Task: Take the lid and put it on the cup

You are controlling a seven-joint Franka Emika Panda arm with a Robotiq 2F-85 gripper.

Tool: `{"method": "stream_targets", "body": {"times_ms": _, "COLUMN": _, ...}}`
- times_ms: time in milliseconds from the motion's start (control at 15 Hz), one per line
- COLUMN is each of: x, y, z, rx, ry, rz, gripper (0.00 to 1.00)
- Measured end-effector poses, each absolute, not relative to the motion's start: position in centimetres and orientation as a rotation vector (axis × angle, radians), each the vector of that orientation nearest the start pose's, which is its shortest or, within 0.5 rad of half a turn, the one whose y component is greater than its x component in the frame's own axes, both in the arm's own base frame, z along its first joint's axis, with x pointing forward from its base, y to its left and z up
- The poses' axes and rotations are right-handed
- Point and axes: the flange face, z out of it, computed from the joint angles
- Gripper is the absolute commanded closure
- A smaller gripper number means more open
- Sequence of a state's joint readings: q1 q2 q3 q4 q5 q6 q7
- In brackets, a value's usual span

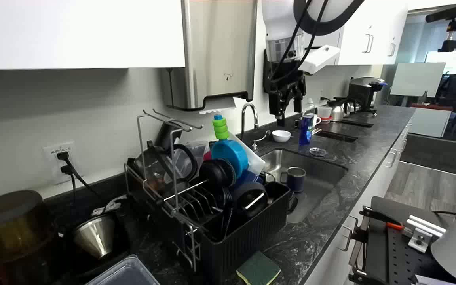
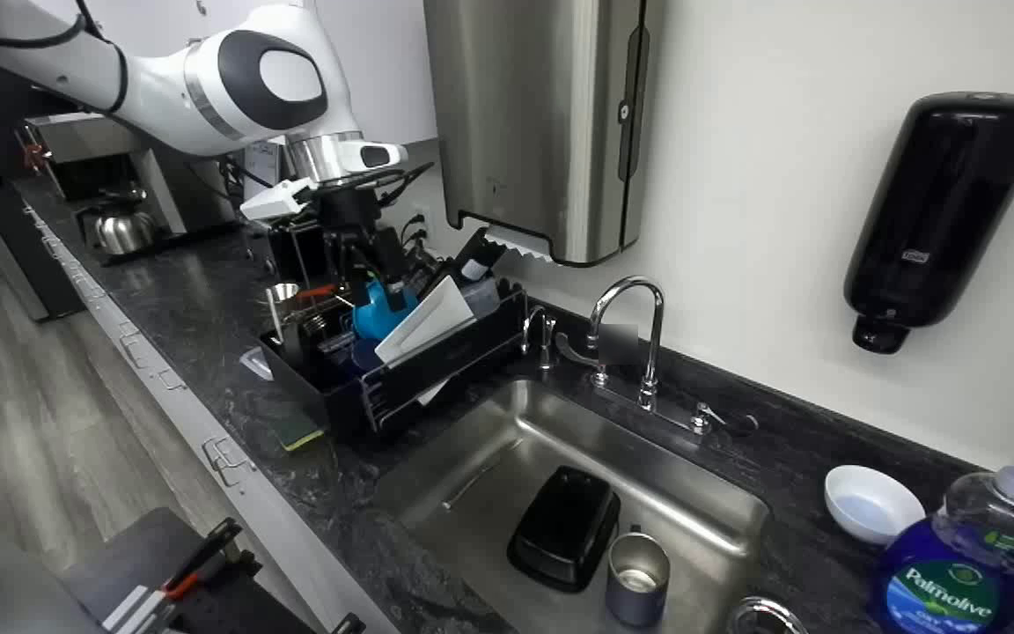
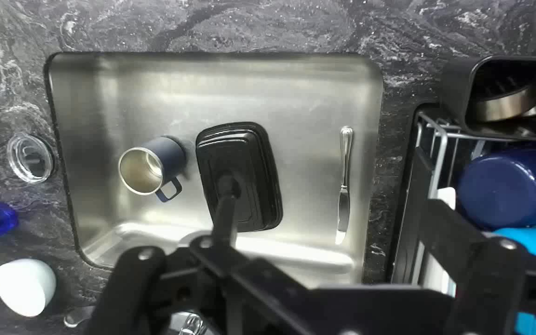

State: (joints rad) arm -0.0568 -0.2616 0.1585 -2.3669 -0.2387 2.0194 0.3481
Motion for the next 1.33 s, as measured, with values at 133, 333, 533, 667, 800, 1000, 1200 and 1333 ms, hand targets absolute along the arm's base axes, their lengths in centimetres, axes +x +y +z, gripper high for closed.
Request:
{"method": "stream_targets", "body": {"times_ms": 133, "x": 44.9, "y": 3.3, "z": 42.1, "rx": -3.398, "ry": 0.238, "rz": 0.057, "gripper": 0.00}}
{"method": "stream_targets", "body": {"times_ms": 333, "x": 44.9, "y": 3.3, "z": 42.1, "rx": -3.398, "ry": 0.238, "rz": 0.057, "gripper": 0.00}}
{"method": "stream_targets", "body": {"times_ms": 533, "x": 44.9, "y": 3.3, "z": 42.1, "rx": -3.398, "ry": 0.238, "rz": 0.057, "gripper": 0.00}}
{"method": "stream_targets", "body": {"times_ms": 667, "x": 44.9, "y": 3.3, "z": 42.1, "rx": -3.397, "ry": 0.237, "rz": 0.057, "gripper": 0.00}}
{"method": "stream_targets", "body": {"times_ms": 800, "x": 44.9, "y": 3.0, "z": 42.1, "rx": -3.393, "ry": 0.246, "rz": 0.060, "gripper": 0.00}}
{"method": "stream_targets", "body": {"times_ms": 1000, "x": 45.7, "y": 1.4, "z": 41.5, "rx": -3.377, "ry": 0.258, "rz": 0.037, "gripper": 0.00}}
{"method": "stream_targets", "body": {"times_ms": 1200, "x": 46.8, "y": -0.9, "z": 39.8, "rx": -3.372, "ry": 0.237, "rz": 0.019, "gripper": 0.00}}
{"method": "stream_targets", "body": {"times_ms": 1333, "x": 47.4, "y": -2.6, "z": 38.6, "rx": -3.380, "ry": 0.234, "rz": 0.015, "gripper": 0.00}}
